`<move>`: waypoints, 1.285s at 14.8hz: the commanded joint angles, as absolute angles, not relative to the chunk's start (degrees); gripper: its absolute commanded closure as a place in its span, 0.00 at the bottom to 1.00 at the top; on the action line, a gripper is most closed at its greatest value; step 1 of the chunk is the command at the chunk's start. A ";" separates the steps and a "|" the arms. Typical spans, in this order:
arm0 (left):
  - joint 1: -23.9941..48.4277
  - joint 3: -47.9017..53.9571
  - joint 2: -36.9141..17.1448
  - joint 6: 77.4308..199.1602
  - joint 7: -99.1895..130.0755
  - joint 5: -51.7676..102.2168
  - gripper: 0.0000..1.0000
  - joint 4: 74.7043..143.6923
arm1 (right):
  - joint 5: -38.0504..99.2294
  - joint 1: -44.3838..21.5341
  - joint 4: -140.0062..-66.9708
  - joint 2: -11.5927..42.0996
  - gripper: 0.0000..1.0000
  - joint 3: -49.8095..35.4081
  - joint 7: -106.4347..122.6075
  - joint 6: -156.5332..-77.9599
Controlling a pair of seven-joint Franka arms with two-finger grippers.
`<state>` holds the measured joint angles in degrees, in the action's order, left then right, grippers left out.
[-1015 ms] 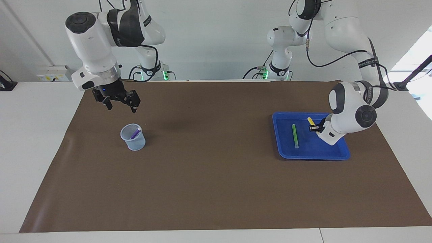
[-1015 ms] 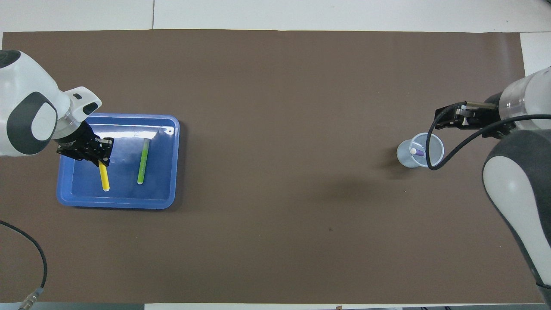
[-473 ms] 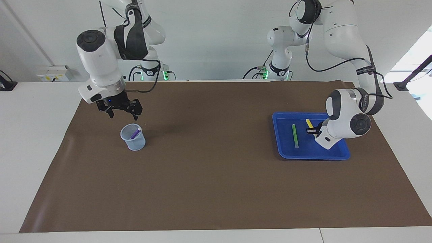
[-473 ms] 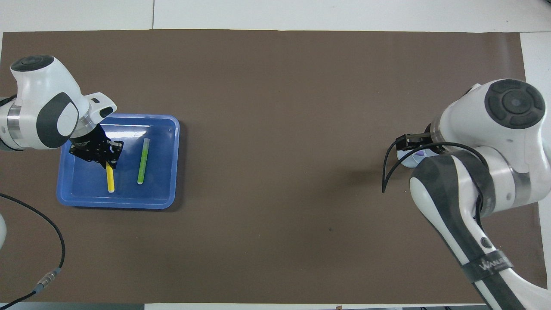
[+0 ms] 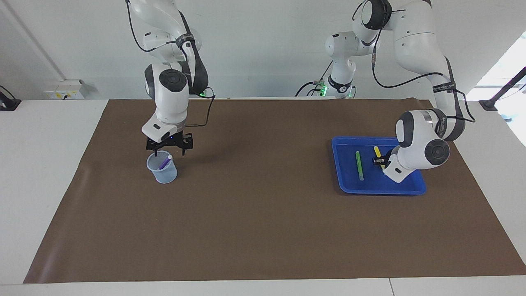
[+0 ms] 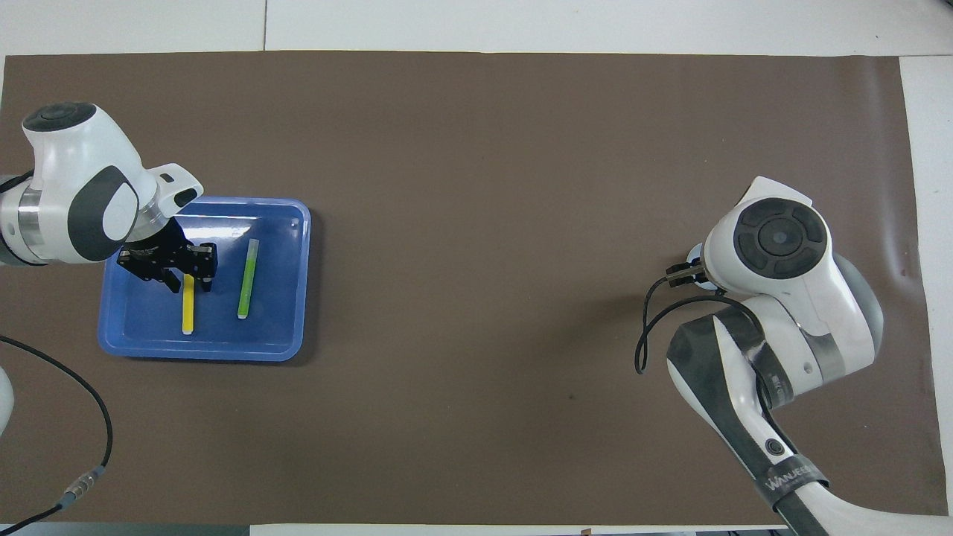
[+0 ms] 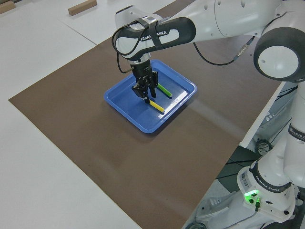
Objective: Right arm passes pens to left for tray arrangement
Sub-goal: 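Place the yellow pen in the tray while the right gripper returns, then grasp the purple pen in the cup with the right gripper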
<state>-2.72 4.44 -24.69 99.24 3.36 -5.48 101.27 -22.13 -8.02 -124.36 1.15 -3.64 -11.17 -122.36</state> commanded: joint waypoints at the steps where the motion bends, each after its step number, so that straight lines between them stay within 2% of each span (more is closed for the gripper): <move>1: -3.08 4.48 -23.99 100.02 3.16 -6.24 0.00 102.04 | -25.04 -7.65 -127.61 -1.58 0.08 -3.78 -11.42 -123.66; 6: -3.08 4.48 -23.91 99.49 3.08 -5.89 0.00 101.69 | -26.80 -7.47 -127.70 -1.23 0.32 -3.69 -14.33 -127.61; 12: -3.16 4.57 -22.94 99.06 2.90 -5.71 0.00 101.43 | -26.98 -6.77 -128.75 -1.05 0.33 -3.69 -14.59 -130.77; 13: -3.16 4.57 -22.59 98.97 2.90 -5.71 0.00 101.16 | -26.90 -6.51 -128.85 -1.05 0.36 -3.69 -14.76 -131.30; 14: -3.08 4.57 -22.41 98.96 2.81 -5.71 0.00 101.08 | -26.98 -6.50 -128.85 -1.05 0.42 -3.69 -15.20 -131.31; 17: -3.08 4.57 -21.54 98.96 2.90 -4.31 0.00 100.55 | -26.98 -6.59 -128.85 -1.05 0.79 -3.78 -15.82 -131.13; 19: -3.08 4.57 -19.44 99.23 2.90 -2.56 0.00 100.46 | -26.89 -6.59 -128.85 -1.05 0.98 -3.69 -15.82 -130.78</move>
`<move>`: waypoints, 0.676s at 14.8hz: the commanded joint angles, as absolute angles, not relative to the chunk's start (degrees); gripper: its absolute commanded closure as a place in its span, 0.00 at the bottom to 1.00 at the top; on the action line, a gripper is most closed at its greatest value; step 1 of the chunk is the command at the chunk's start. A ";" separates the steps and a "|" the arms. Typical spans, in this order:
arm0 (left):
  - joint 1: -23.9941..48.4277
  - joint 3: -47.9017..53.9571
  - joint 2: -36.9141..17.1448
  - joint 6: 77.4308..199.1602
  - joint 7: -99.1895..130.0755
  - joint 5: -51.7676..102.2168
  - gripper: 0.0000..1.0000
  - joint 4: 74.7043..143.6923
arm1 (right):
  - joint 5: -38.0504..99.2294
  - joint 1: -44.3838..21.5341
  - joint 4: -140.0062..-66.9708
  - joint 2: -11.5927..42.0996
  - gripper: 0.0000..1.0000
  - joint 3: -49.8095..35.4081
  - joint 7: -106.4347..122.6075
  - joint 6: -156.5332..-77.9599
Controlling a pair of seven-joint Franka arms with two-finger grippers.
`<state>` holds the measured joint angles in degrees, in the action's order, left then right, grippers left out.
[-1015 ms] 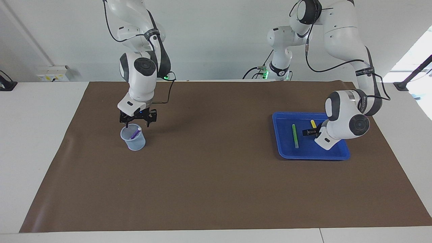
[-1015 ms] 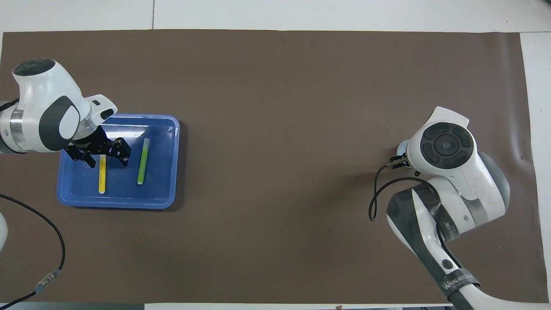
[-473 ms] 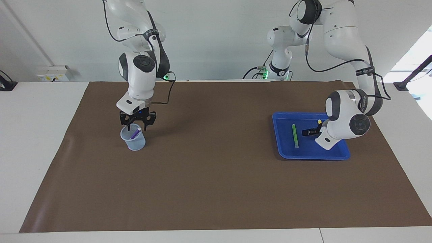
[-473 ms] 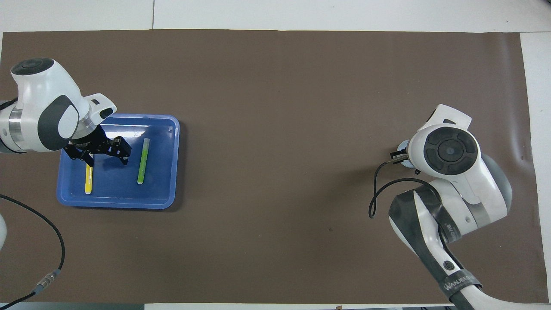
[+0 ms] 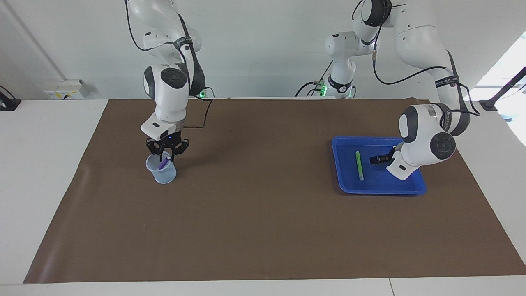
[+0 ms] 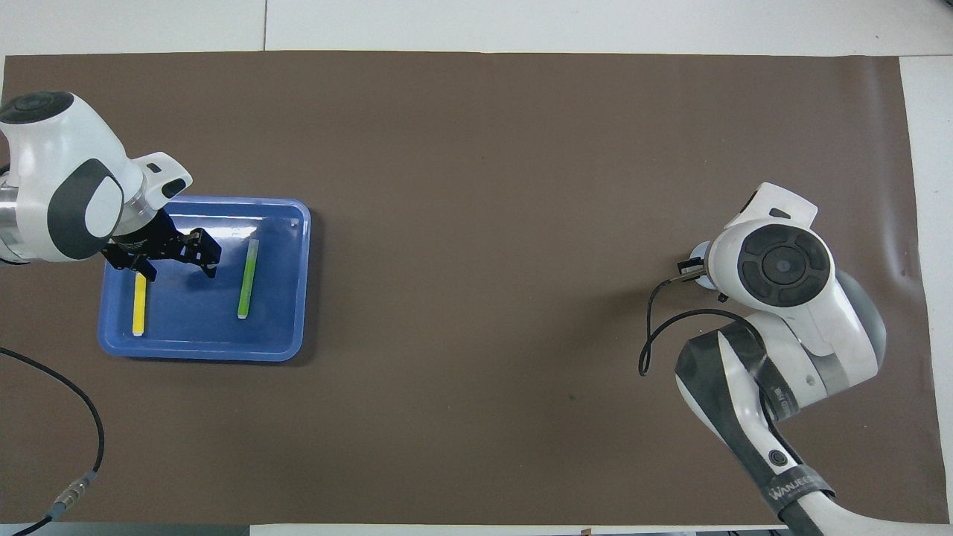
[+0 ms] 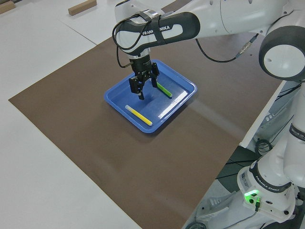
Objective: Right arm passes pens to left for tray arrangement
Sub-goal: 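Grasp the purple pen in the cup with the right gripper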
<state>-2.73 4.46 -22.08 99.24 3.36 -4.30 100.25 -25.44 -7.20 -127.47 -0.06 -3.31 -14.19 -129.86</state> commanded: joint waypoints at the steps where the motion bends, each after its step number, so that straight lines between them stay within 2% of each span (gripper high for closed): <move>1: -3.08 4.57 -18.21 99.23 2.90 -1.42 0.00 100.28 | -26.98 -6.77 -128.76 -1.05 1.00 -3.69 -15.82 -130.61; 10: -2.29 4.57 -6.69 96.60 12.46 10.01 0.00 99.76 | -26.98 -6.50 -126.49 -2.45 1.00 -3.60 -15.82 -128.24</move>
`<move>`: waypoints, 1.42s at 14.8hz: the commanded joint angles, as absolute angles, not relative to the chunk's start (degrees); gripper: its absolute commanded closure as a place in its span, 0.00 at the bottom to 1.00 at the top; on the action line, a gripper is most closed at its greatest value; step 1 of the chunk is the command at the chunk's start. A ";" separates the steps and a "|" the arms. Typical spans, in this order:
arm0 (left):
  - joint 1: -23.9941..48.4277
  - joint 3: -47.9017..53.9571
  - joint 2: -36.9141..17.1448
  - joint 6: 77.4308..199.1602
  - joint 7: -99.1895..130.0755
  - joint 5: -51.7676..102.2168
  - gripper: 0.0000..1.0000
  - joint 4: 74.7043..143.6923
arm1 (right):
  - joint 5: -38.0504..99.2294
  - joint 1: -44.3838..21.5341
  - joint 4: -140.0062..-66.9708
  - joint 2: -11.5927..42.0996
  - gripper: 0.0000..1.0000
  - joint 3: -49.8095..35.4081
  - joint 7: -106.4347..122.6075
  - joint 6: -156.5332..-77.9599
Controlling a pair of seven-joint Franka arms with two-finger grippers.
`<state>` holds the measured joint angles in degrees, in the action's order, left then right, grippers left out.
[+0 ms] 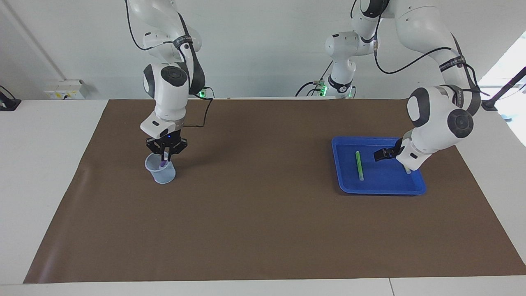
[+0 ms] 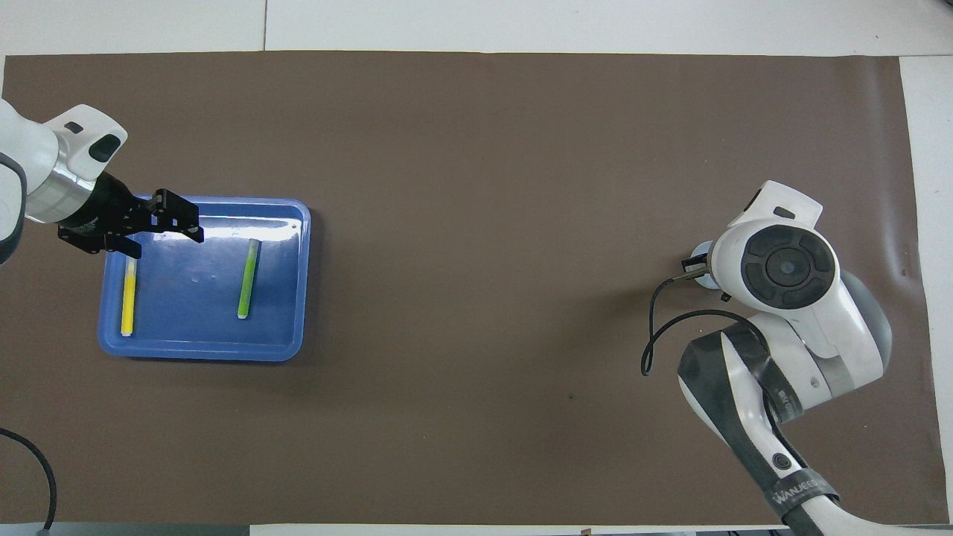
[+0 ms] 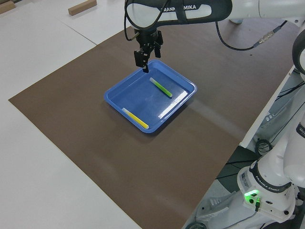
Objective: Right arm passes pens to left for tray arrangement
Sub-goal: 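Grasp the purple pen in the cup with the right gripper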
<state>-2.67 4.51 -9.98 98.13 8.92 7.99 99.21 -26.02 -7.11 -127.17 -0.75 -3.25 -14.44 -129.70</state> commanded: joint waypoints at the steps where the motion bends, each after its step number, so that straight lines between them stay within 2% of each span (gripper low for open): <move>1: -2.11 4.66 -5.29 96.07 14.05 10.63 0.00 99.76 | -26.90 -6.42 -125.34 -3.16 1.00 -3.69 -15.73 -127.54; 6: -2.81 4.48 0.17 94.57 19.76 19.84 0.00 99.93 | -25.58 -6.50 -120.60 -8.16 1.00 -3.43 -15.21 -119.99; 9: -3.25 4.13 1.58 94.48 25.30 30.02 0.00 100.98 | -18.31 -7.21 -114.37 -8.35 1.00 -3.52 -15.64 -112.52; 11: -4.65 4.04 2.37 94.83 27.41 37.14 0.00 102.65 | -13.03 -7.12 -111.46 -7.65 1.00 -3.60 -16.26 -110.75; 17: -5.27 4.04 8.16 100.44 32.34 55.44 0.00 114.15 | 11.47 -6.42 -108.99 -5.80 1.00 -3.52 -32.74 -112.23; 20: -4.31 4.30 10.19 103.70 35.77 62.38 0.00 118.91 | 24.84 -7.82 -108.63 -4.40 1.00 -4.13 -49.87 -118.54; 21: -4.05 4.31 10.20 104.06 36.38 64.23 0.00 119.87 | 28.09 -10.08 -108.37 -4.05 1.00 -4.48 -54.97 -121.09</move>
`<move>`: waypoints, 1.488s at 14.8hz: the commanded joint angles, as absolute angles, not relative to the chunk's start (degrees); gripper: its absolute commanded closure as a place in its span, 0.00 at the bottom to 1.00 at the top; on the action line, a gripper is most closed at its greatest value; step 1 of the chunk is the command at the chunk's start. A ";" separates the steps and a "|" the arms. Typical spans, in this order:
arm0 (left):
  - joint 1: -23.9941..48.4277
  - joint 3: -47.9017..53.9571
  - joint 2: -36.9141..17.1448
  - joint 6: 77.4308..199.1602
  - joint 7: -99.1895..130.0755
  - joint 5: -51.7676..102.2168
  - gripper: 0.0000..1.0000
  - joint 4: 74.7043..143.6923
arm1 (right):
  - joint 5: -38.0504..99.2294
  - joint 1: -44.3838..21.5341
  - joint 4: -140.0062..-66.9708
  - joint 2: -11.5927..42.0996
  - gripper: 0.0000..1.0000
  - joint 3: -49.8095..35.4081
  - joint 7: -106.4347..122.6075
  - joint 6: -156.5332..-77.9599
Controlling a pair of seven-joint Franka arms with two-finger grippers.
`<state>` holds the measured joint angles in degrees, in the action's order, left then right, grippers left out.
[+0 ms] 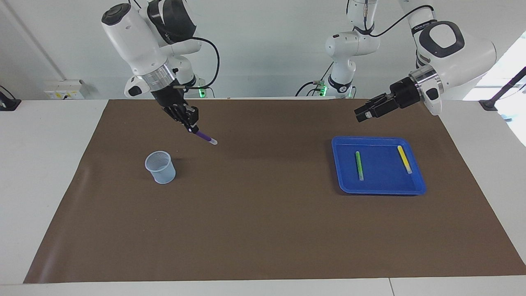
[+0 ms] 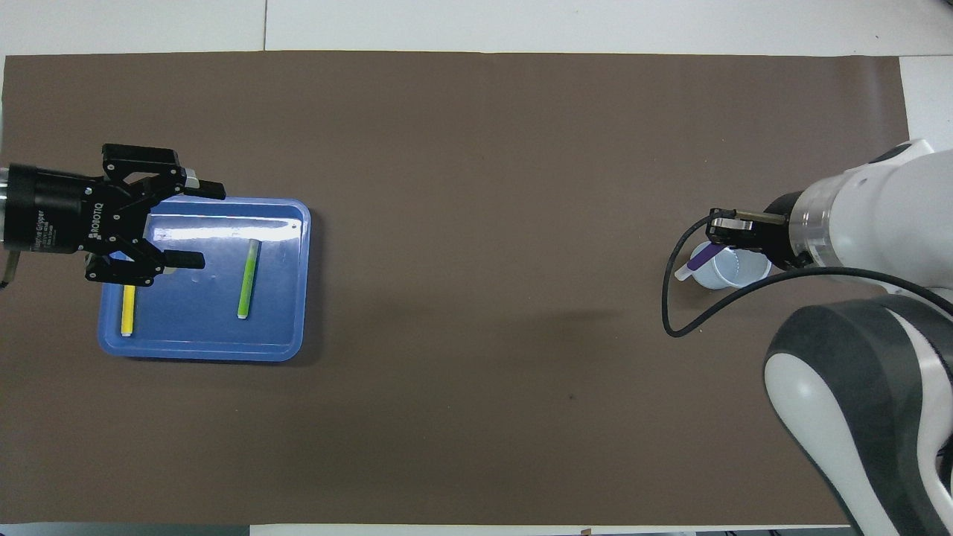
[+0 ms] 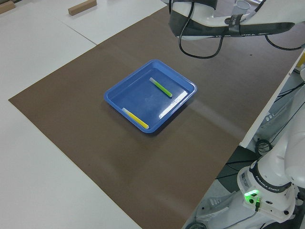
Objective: Right arm passes pens to left for tray arrangement
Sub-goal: 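Pass the purple pen from the right gripper to the left gripper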
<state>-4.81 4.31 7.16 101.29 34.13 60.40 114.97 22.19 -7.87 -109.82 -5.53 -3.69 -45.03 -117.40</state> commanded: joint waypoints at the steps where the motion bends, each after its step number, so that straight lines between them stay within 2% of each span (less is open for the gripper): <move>1: -3.96 4.31 10.20 104.06 36.56 66.34 0.00 121.01 | 30.56 -12.20 -108.28 -3.43 1.00 -4.48 -60.50 -124.42; 5: -2.12 4.39 10.20 106.16 36.56 74.95 0.00 124.71 | 35.68 -19.76 -104.70 1.21 1.00 -4.57 -80.37 -135.77; 10: 7.28 4.39 11.16 118.46 36.65 82.96 0.00 127.88 | 35.42 -25.57 -95.55 8.25 1.00 -4.57 -96.39 -137.11; 16: 10.63 4.66 11.07 124.88 36.65 86.39 0.00 129.02 | 35.25 -30.75 -94.92 10.72 1.00 -4.57 -102.65 -139.56; 19: 11.69 4.48 11.16 125.86 36.74 87.01 0.22 129.81 | 34.98 -32.25 -95.45 10.64 1.00 -4.57 -103.53 -139.66; 22: 11.25 4.22 11.25 124.63 36.04 87.01 0.24 129.81 | 34.89 -32.78 -95.71 10.63 1.00 -4.57 -103.62 -139.48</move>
